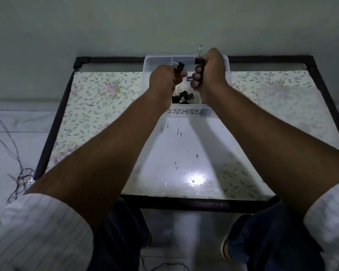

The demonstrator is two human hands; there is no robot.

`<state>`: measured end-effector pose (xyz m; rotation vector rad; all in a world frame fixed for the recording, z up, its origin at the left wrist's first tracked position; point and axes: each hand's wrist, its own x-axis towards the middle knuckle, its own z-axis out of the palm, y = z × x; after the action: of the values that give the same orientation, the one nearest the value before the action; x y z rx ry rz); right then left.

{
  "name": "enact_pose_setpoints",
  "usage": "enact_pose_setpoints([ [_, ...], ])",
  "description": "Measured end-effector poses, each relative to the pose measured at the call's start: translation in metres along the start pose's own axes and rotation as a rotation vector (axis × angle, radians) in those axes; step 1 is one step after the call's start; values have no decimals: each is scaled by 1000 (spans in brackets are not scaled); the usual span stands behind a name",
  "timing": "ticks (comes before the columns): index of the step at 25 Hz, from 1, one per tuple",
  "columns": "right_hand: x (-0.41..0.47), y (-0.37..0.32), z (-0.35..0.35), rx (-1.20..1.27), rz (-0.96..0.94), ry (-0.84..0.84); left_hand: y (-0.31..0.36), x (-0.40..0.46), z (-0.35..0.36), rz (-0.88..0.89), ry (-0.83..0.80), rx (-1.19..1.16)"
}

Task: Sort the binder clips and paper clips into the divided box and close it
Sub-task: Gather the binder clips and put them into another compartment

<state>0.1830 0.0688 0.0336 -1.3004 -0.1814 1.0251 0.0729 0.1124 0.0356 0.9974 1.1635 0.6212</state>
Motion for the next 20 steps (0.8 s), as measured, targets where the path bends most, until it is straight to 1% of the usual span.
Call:
enact_pose_setpoints([
  [2,11,4,7,-28,-39,11,0,-2,-3,31,-8,35],
  [5,18,7,12,-116,-83,15,-4,-3,-4,143,7,101],
  [7,23,13,11,-141,-101,11,-8,-4,-4,195,42,91],
  [10,28,21,8,-209,-91,0,-14,-1,-5,183,196,-41],
  [11,28,21,7,-236,-88,10,-13,-1,-5,168,224,-61],
  [13,25,20,4,-265,-97,26,-12,0,-7,168,253,-51],
  [15,17,14,-1,-274,-117,22,-9,-2,-14,194,244,-52],
  [17,4,3,-15,-326,-181,26,-4,-11,-25,226,214,-68],
  [20,-19,-11,-59,-546,-354,95,-1,-32,-49,257,245,-43],
])
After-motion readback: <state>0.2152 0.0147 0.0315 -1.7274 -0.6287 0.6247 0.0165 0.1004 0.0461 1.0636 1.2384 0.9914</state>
